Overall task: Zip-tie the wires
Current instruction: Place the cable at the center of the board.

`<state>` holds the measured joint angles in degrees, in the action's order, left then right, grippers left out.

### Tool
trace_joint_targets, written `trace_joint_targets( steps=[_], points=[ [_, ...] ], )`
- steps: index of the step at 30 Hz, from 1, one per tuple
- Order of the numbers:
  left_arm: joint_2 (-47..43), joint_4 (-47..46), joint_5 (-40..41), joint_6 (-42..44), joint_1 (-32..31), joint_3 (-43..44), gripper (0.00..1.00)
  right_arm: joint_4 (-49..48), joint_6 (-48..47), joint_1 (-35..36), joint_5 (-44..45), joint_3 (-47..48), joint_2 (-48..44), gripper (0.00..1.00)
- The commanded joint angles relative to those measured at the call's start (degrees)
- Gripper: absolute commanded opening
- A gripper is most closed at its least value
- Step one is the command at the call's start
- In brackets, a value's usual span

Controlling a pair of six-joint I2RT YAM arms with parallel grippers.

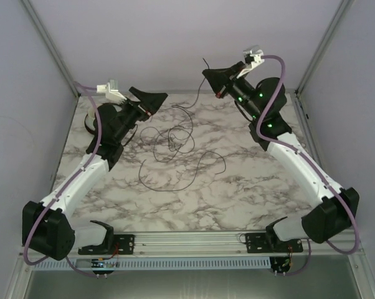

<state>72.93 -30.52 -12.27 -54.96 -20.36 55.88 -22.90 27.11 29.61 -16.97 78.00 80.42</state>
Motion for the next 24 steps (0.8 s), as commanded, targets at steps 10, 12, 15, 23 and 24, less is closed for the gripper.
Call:
trace_joint_targets(
  steps=[10,12,15,23,24],
  points=[
    [-2.10,-8.82,-7.32,5.52,-3.40,10.47,0.91,16.05,-17.99,-2.70,-15.91,1.18,-3.81,0.00],
    [-0.74,-9.97,-7.29,5.93,-5.51,11.30,0.86,15.74,-17.13,-2.27,-15.74,1.10,-3.58,0.00],
    [2.07,-10.74,-6.82,6.13,-8.57,12.57,0.78,14.01,-15.61,-1.49,-15.39,0.38,-3.67,0.00],
    [9.71,-14.33,-5.43,6.41,-13.66,17.17,0.61,11.12,-13.49,0.18,-15.42,-0.74,-3.29,0.00],
    [10.48,-14.42,-5.22,6.63,-14.11,17.82,0.60,11.07,-13.49,0.19,-15.38,-0.74,-3.25,0.00]
  ],
)
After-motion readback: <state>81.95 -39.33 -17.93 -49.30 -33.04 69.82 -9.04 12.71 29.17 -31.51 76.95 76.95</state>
